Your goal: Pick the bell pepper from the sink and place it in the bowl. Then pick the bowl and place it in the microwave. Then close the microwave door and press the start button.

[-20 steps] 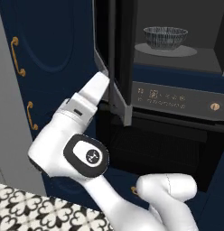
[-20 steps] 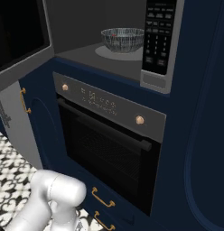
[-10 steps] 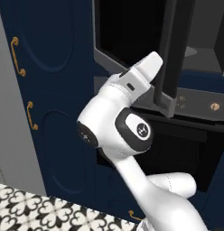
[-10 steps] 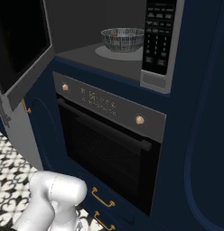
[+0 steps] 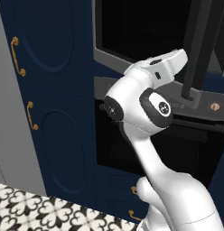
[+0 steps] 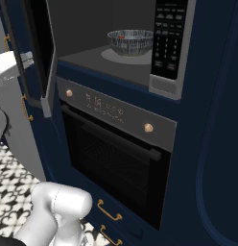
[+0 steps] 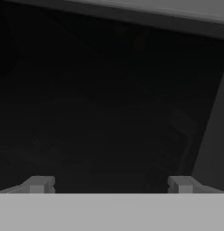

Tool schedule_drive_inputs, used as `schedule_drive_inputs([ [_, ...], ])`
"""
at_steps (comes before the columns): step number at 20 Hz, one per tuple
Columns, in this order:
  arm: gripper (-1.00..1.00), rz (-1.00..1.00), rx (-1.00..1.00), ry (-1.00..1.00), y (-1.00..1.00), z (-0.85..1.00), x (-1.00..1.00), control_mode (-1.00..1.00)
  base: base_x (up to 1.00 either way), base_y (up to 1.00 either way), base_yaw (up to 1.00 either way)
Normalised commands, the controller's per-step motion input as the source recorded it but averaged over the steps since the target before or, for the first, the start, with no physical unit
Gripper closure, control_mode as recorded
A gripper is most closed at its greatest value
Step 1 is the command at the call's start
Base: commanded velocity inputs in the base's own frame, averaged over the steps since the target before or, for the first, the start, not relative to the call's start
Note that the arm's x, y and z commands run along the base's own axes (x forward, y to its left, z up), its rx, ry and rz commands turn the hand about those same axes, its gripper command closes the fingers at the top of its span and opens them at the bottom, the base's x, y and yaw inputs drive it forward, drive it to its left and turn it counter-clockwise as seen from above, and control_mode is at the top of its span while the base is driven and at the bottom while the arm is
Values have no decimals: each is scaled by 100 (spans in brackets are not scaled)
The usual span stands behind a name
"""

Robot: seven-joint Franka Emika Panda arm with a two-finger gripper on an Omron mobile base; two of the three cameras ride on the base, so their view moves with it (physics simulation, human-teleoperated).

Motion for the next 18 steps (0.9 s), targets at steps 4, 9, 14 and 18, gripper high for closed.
schedule_drive_inputs([
  [4, -100, 5, 26, -9, -66, 0, 45, -100, 0, 0, 0],
  [9, -100, 4, 23, -7, -54, 0, 47, -100, 0, 0, 0],
  [14, -100, 14, 25, -4, -27, 0, 35, -100, 0, 0, 0],
  [18, -100, 30, 29, -3, -21, 0, 53, -100, 0, 0, 0],
])
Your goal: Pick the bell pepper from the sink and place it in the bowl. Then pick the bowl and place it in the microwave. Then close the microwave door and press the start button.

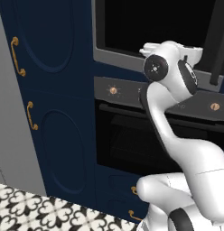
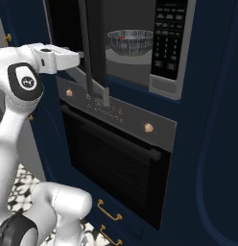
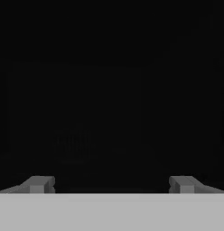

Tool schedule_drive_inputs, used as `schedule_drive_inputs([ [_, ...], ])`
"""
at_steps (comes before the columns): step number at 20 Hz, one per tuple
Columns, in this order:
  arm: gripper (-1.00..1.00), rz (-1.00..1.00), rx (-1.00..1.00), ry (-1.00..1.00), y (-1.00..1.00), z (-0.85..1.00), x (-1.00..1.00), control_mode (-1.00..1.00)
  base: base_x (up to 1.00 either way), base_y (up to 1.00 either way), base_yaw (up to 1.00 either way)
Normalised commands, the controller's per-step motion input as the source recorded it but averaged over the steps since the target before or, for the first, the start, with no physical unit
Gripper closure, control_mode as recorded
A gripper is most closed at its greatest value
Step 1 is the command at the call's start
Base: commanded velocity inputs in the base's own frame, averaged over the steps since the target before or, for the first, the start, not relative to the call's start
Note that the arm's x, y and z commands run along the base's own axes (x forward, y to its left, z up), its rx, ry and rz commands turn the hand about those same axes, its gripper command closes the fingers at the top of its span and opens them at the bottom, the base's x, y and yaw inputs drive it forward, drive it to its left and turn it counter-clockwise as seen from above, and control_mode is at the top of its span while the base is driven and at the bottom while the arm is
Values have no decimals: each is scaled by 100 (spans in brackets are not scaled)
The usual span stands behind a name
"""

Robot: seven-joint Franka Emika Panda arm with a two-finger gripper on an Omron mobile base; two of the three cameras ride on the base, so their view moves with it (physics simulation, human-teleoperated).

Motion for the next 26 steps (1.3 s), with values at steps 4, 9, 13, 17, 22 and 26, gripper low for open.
schedule_drive_inputs([
  [4, -100, 21, 13, -1, -44, 0, 45, -100, 0, 0, 0],
  [9, -100, 14, 8, 0, -28, 0, 52, -100, 0, 0, 0],
  [13, -100, 9, 5, 0, -11, 0, 62, -100, 0, 0, 0],
  [17, -100, 9, 4, -4, -7, -5, 71, -100, 0, 0, 0],
  [22, -100, 10, 5, -6, -11, -7, 75, -100, 0, 0, 0],
  [26, -100, 9, 4, -7, -9, -9, 72, -100, 0, 0, 0],
])
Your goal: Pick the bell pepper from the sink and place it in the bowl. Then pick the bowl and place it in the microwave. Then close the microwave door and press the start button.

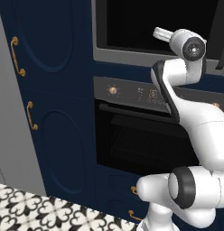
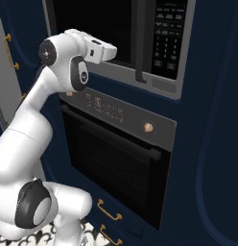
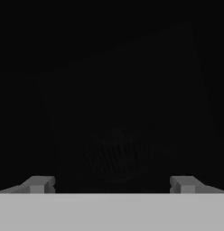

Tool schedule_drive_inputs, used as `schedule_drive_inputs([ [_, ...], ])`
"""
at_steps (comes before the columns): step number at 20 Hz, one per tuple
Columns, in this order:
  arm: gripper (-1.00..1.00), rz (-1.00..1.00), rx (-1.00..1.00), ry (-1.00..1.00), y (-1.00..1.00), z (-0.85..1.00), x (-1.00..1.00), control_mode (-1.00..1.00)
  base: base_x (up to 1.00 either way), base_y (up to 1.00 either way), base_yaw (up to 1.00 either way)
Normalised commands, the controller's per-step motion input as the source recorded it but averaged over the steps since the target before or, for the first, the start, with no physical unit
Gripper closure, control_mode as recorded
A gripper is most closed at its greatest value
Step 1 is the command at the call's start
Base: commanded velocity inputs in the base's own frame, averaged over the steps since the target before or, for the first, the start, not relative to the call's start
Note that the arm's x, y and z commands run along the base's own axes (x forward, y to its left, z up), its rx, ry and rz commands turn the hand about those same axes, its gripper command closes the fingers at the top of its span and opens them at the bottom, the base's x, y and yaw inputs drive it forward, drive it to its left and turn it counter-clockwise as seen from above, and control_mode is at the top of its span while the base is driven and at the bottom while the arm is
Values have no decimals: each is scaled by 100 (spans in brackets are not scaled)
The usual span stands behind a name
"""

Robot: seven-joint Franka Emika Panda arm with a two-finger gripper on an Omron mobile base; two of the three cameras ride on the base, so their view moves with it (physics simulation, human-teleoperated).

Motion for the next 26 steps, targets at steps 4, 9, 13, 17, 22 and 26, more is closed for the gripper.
schedule_drive_inputs([
  [4, -100, 0, 0, 0, 1, -3, 17, -100, 0, 0, 0],
  [9, -100, 0, -3, 14, 22, 36, -69, -100, 0, 0, 0],
  [13, -100, 0, -7, 0, 25, 7, -74, -100, 0, 0, 0],
  [17, 100, 0, -8, -2, 0, 0, -85, -100, 0, 0, 0],
  [22, 100, 0, -2, -5, 0, -8, -96, -100, 0, 0, 0],
  [26, 100, 0, -1, -17, -14, -4, -69, -100, 0, 0, 0],
])
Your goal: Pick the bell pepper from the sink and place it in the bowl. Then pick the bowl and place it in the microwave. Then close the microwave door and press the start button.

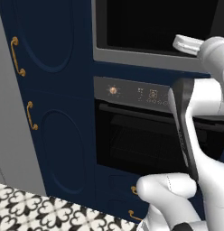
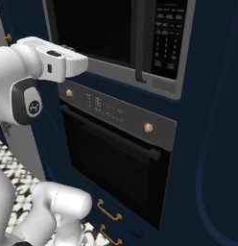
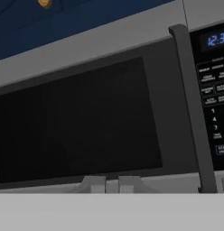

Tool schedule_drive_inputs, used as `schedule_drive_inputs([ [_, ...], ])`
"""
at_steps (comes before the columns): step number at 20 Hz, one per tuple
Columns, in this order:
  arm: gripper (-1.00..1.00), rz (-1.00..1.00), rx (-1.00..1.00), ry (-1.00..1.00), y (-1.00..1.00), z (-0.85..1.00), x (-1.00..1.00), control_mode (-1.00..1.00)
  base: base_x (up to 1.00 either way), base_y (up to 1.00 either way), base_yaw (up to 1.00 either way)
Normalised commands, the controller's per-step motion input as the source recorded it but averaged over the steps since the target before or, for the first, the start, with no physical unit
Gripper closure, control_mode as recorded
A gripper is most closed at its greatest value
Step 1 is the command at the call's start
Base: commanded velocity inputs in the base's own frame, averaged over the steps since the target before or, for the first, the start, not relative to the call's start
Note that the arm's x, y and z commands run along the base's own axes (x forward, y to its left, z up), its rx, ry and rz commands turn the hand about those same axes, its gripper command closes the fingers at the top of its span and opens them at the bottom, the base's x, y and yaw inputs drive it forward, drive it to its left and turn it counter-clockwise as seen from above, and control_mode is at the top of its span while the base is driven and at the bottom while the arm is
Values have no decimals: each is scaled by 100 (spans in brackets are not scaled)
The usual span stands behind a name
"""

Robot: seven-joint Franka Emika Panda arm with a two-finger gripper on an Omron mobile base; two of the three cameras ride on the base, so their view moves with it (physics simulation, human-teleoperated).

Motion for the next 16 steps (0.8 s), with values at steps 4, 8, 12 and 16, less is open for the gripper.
schedule_drive_inputs([
  [4, 100, 0, 0, -4, -9, 0, -27, -100, 0, 0, 0],
  [8, 100, 0, 0, 0, -19, 0, -1, -100, 0, 0, 0],
  [12, 100, -2, 0, 0, -27, 0, -1, -100, 0, 0, 0],
  [16, 100, -12, -5, 1, -24, 0, -14, -100, 0, 0, 0],
])
